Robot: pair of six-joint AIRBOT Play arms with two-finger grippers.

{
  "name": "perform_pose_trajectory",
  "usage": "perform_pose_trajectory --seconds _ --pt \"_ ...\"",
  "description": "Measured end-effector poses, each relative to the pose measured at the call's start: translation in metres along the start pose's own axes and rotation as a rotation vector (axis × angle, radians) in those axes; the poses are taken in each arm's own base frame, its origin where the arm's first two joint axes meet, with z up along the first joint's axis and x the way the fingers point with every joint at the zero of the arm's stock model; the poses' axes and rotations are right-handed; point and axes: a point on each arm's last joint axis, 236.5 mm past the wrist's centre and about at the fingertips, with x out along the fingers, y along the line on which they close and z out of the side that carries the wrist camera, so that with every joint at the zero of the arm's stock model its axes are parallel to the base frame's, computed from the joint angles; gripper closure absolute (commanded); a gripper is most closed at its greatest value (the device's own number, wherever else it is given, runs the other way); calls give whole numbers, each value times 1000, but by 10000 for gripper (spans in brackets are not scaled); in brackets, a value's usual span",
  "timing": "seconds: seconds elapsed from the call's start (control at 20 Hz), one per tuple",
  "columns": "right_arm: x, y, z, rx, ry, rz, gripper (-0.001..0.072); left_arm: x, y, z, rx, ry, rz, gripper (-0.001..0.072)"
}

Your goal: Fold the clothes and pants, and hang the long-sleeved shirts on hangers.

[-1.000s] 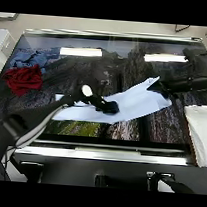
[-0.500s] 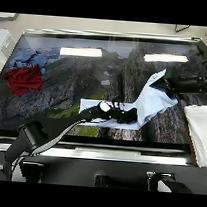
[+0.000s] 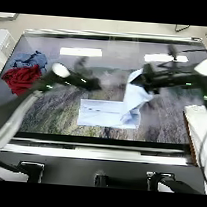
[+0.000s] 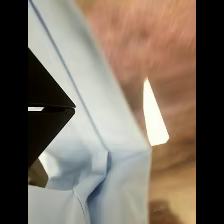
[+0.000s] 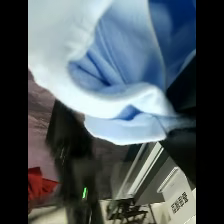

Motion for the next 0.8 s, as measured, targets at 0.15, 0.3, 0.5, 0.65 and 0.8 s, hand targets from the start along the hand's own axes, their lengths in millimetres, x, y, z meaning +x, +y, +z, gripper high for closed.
perform_pose_trajectory --seconds 0.15,0.3,0.5,0.65,0.8 --pt "70 9 -13 1 87 23 666 -111 25 40 29 -164 99 688" --pt "152 14 -36 44 164 54 457 -205 21 55 63 -325 160 688" --pt "241 15 -73 151 238 103 5 -269 -2 51 115 -441 196 687" --pt "248 12 -63 170 215 136 7 -285 -8 43 132 -457 213 687" --pt "196 -10 -11 143 126 128 8 -292 -6 40 140 -458 235 687"
